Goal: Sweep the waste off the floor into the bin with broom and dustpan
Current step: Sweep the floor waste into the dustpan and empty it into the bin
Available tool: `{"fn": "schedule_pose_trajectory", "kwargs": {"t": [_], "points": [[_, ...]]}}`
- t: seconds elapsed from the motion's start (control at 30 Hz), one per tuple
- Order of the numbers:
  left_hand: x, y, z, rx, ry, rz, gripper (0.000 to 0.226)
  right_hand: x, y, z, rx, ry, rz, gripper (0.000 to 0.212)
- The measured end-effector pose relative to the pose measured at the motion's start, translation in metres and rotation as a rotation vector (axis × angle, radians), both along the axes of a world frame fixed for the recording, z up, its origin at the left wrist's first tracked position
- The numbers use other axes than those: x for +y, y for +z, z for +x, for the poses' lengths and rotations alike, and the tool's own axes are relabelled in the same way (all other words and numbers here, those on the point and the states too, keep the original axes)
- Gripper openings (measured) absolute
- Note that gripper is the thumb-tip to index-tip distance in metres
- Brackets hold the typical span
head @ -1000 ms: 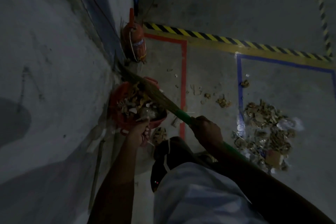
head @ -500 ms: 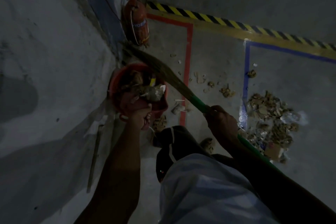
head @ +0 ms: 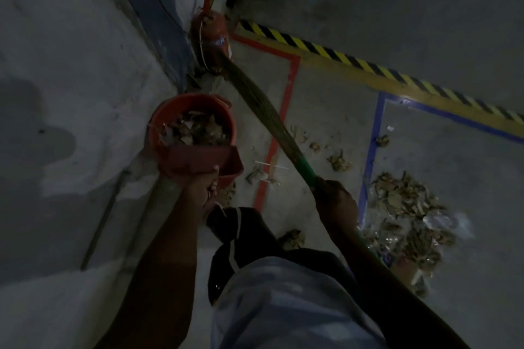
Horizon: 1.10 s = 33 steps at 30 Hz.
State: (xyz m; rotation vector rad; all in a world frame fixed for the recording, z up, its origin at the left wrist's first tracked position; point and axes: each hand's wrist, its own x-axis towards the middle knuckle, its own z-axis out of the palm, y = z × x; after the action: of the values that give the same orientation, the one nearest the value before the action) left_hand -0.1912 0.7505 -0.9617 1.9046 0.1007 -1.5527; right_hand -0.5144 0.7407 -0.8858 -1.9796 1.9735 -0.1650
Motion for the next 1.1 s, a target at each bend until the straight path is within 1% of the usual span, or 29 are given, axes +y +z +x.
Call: {"fn": "schedule_pose_trajectory", "kwargs": {"t": [0.07, 0.17, 0.23, 0.33, 0.4, 0.43, 0.53, 0.6, 0.7, 0.77, 0.83, 0.87, 0.93, 1.0, 1.1], "points": [[0.006, 0.000, -0.035, 0.001, 0.023, -0.016, 0.042, -0.001, -0.004, -0.020, -0.035, -0.003, 0.125, 0.026], [0.029, -0.010, -0.094, 0.020, 0.107, -0.001, 0.045, -0.003, -0.040, -0.060, -0.173, -0.017, 0.253, 0.032], [0.042, -0.033, -0.125, 0.018, 0.152, 0.028, 0.047, -0.005, -0.073, -0.084, -0.234, -0.064, 0.372, 0.040], [0.058, -0.062, -0.164, -0.068, 0.216, 0.066, 0.047, -0.008, -0.120, -0.105, -0.318, -0.170, 0.545, 0.046], [0.066, -0.091, -0.181, -0.131, 0.206, 0.090, 0.045, -0.011, -0.152, -0.110, -0.362, -0.211, 0.636, 0.048], [0.069, -0.101, -0.186, -0.142, 0.211, 0.109, 0.044, -0.013, -0.167, -0.111, -0.380, -0.233, 0.684, 0.053], [0.080, -0.146, -0.194, -0.140, 0.274, 0.117, 0.045, -0.013, -0.232, -0.115, -0.398, -0.202, 0.806, 0.070], [0.084, -0.175, -0.196, -0.137, 0.276, 0.132, 0.046, -0.011, -0.268, -0.113, -0.403, -0.162, 0.847, 0.071], [0.087, -0.221, -0.196, -0.138, 0.257, 0.156, 0.045, -0.003, -0.330, -0.107, -0.388, -0.093, 0.883, 0.063], [0.088, -0.247, -0.195, -0.148, 0.218, 0.161, 0.041, 0.000, -0.363, -0.105, -0.320, -0.030, 0.929, 0.059], [0.092, -0.274, -0.191, -0.165, 0.199, 0.157, 0.041, 0.004, -0.391, -0.107, -0.227, 0.097, 0.972, 0.056], [0.094, -0.284, -0.191, -0.158, 0.194, 0.159, 0.041, 0.006, -0.402, -0.111, -0.186, 0.108, 0.984, 0.051], [0.095, -0.299, -0.191, -0.128, 0.176, 0.146, 0.042, 0.012, -0.419, -0.122, -0.148, 0.032, 0.980, 0.044], [0.096, -0.310, -0.195, -0.108, 0.154, 0.127, 0.042, 0.025, -0.434, -0.138, -0.117, -0.037, 0.935, 0.047], [0.093, -0.321, -0.200, -0.090, 0.141, 0.119, 0.046, 0.043, -0.452, -0.159, -0.063, -0.063, 0.830, 0.053]]}}
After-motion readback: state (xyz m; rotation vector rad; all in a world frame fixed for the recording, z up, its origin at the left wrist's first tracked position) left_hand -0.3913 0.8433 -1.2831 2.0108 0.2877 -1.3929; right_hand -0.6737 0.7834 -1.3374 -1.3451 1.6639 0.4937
